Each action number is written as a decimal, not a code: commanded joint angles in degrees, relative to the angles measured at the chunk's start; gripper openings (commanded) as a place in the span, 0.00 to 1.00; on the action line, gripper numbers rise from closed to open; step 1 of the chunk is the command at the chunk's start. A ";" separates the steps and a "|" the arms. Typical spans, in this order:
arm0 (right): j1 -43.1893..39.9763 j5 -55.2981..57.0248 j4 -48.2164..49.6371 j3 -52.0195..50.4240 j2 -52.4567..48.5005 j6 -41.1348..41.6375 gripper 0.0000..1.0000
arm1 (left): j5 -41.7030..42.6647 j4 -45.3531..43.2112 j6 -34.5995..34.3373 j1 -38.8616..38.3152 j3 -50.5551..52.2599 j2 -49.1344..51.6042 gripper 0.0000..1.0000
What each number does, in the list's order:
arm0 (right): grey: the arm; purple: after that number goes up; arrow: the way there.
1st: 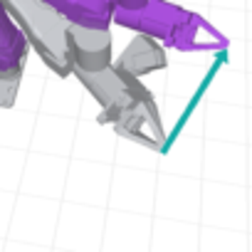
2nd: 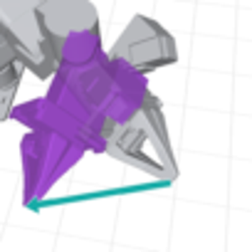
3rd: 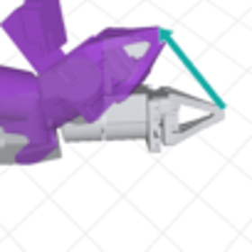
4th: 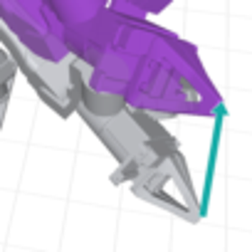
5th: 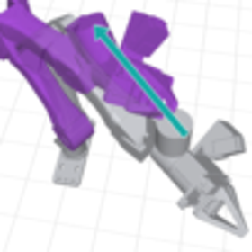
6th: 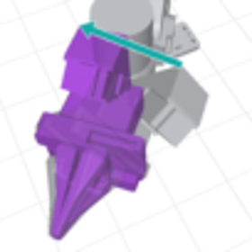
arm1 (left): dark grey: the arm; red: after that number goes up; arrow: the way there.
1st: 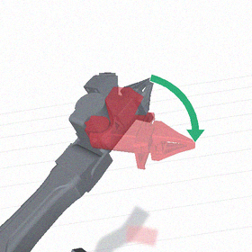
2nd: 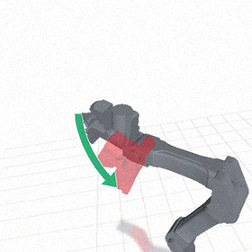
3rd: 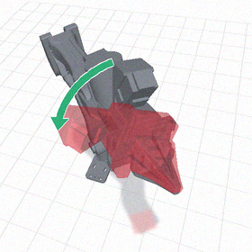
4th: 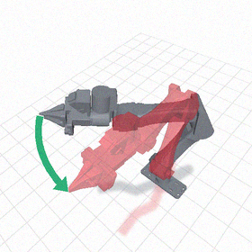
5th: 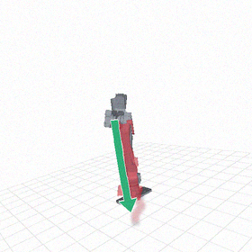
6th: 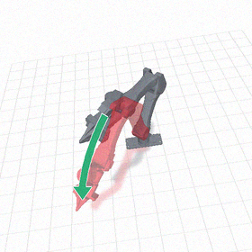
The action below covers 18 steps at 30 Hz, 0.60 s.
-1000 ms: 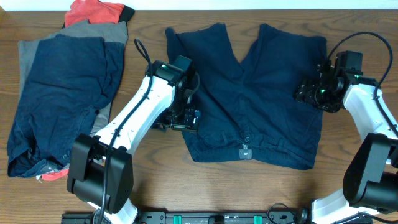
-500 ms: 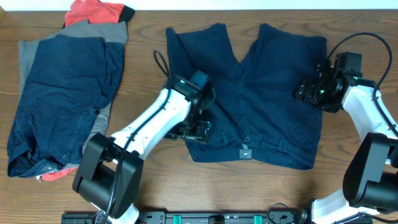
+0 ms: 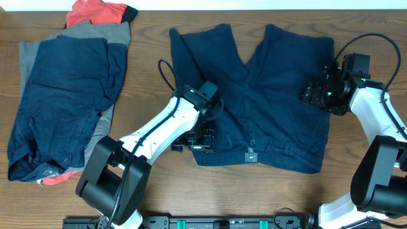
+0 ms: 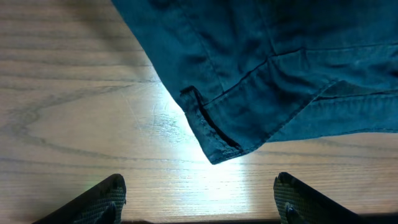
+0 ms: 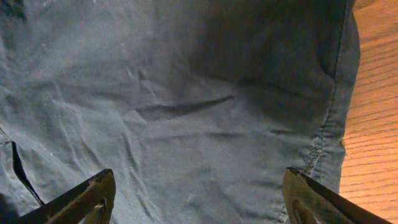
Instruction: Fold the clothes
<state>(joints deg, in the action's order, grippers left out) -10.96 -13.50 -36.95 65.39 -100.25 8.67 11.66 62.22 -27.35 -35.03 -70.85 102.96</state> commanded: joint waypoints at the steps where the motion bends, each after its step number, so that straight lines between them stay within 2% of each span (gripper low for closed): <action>1: 0.52 -0.22 0.13 -0.48 -0.50 -0.61 0.84 | -0.31 -0.68 -1.31 -0.22 0.61 0.02 0.77; 5: 0.52 -0.20 0.13 -0.48 -0.50 -0.63 0.84 | -0.31 -3.13 -1.36 -0.22 1.97 0.02 0.72; 12: 0.52 0.20 0.07 -0.48 -0.50 -0.63 0.85 | -1.70 -3.74 -0.31 -0.20 3.15 0.04 0.72; 18: 0.50 0.20 0.07 -0.48 -0.50 -0.66 0.85 | -2.64 -6.12 3.76 -0.20 3.15 0.04 0.70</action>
<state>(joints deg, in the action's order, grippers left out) -10.96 -13.43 -36.97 65.39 -100.27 8.64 10.81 56.58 -26.17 -35.09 -68.01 102.96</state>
